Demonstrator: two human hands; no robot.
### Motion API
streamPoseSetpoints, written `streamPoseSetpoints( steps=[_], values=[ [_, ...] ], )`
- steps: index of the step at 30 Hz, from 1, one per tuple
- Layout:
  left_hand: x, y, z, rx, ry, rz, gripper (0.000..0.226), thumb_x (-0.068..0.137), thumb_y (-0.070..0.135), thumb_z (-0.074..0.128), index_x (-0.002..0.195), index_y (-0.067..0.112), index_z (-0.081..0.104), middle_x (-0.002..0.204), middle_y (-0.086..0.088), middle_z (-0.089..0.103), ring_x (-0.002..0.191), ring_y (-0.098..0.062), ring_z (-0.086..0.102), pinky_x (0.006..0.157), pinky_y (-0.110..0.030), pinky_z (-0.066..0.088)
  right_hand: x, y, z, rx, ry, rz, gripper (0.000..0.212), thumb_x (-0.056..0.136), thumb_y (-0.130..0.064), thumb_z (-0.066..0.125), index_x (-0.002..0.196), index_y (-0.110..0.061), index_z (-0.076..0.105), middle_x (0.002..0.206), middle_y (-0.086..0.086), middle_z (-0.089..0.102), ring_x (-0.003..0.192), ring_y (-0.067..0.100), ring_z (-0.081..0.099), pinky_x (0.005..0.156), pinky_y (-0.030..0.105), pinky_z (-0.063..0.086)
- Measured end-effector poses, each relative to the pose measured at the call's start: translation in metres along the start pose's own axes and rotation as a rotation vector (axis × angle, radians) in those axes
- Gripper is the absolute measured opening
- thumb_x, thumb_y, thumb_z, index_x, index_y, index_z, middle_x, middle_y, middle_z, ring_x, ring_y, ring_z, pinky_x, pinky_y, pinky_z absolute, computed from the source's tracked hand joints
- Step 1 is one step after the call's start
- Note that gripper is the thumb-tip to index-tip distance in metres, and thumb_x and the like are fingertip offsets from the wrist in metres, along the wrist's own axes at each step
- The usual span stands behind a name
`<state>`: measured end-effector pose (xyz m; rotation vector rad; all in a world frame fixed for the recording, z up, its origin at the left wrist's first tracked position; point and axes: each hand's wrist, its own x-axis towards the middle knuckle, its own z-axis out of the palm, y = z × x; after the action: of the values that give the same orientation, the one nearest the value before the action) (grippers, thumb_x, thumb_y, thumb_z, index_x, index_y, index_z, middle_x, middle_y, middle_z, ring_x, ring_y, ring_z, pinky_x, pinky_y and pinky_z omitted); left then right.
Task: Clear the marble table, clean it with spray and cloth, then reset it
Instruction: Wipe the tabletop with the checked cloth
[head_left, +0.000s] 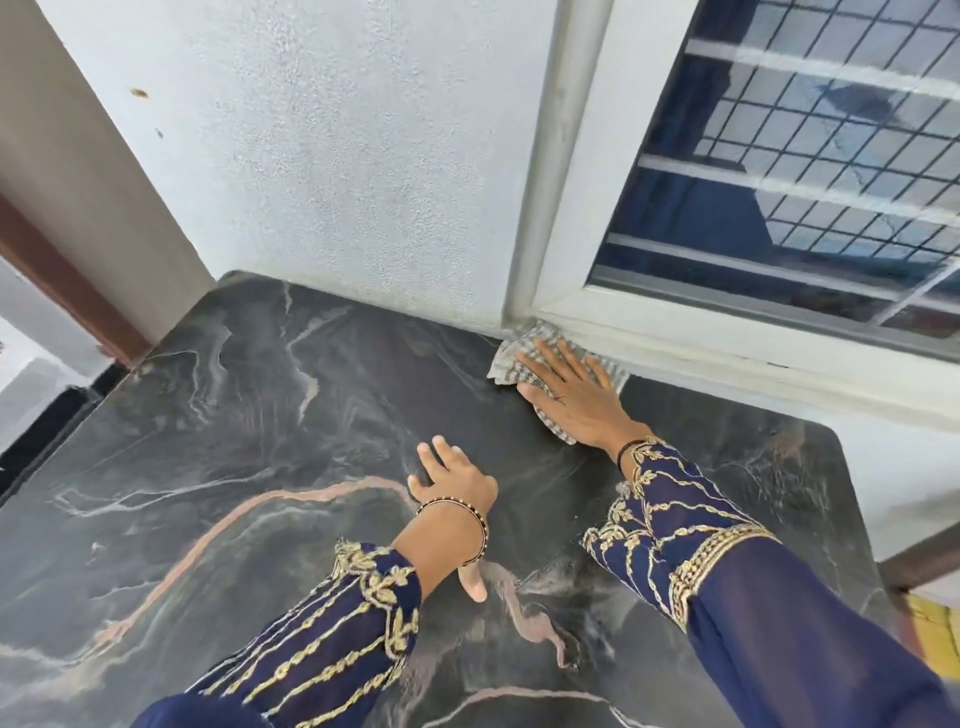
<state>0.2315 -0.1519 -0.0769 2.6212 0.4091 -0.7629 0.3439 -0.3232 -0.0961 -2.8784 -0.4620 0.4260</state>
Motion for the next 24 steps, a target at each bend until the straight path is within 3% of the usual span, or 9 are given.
streamPoseSetpoints(
  steps=[8,12,18,19,22,24],
  values=[
    [0.001,0.003,-0.001,-0.003,-0.014,-0.046,0.057,0.102,0.022,0.028,0.152,0.004,0.007,0.161,-0.014,-0.009,0.149,-0.031,-0.009,0.117,-0.056,0.003,-0.051,0.075,0.000,0.016,0.000,0.091,0.061,0.094,-0.074,0.005,0.151,-0.058,-0.008,0.163,-0.024,-0.020,0.149,0.005,-0.027,0.124,0.042,-0.016],
    [0.001,0.002,0.000,0.015,-0.009,-0.062,0.057,0.102,0.022,0.026,0.152,0.003,0.007,0.161,-0.015,-0.008,0.149,-0.031,-0.008,0.117,-0.055,0.003,-0.056,0.056,0.004,0.072,0.026,0.146,0.055,0.098,-0.071,0.011,0.150,-0.060,-0.003,0.161,-0.025,-0.021,0.150,0.007,-0.025,0.123,0.046,-0.017],
    [-0.005,-0.003,-0.002,0.058,0.012,-0.025,0.058,0.101,0.019,0.033,0.151,0.001,0.010,0.161,-0.017,-0.006,0.148,-0.036,-0.007,0.117,-0.058,0.004,-0.099,0.026,0.027,0.095,0.023,0.087,0.055,0.098,-0.072,0.012,0.150,-0.062,0.001,0.163,-0.026,-0.018,0.151,0.006,-0.024,0.122,0.044,-0.020],
    [-0.008,-0.005,-0.004,0.104,-0.014,-0.007,0.067,0.098,0.018,0.045,0.151,-0.001,0.008,0.160,-0.020,-0.006,0.147,-0.039,-0.006,0.117,-0.059,0.007,-0.109,0.017,0.033,0.088,0.028,0.076,0.054,0.098,-0.072,0.011,0.150,-0.062,0.000,0.163,-0.026,-0.018,0.151,0.006,-0.024,0.121,0.043,-0.020],
    [-0.028,-0.016,-0.011,0.435,-0.098,0.174,0.128,0.063,0.028,0.088,0.150,-0.001,-0.002,0.158,-0.024,-0.006,0.146,-0.045,-0.004,0.116,-0.059,0.019,-0.144,-0.009,0.047,0.059,0.027,0.059,0.052,0.100,-0.069,0.013,0.149,-0.063,-0.003,0.163,-0.027,-0.019,0.151,0.005,-0.023,0.121,0.041,-0.019],
    [-0.052,-0.031,-0.008,0.470,-0.044,0.338,0.131,0.055,0.036,0.091,0.151,0.005,0.007,0.159,-0.015,0.004,0.148,-0.034,0.010,0.115,-0.054,0.025,-0.173,-0.029,0.057,0.044,0.023,0.039,0.051,0.101,-0.066,0.015,0.149,-0.062,-0.003,0.163,-0.027,-0.019,0.151,0.006,-0.023,0.121,0.041,-0.019]
  ],
)
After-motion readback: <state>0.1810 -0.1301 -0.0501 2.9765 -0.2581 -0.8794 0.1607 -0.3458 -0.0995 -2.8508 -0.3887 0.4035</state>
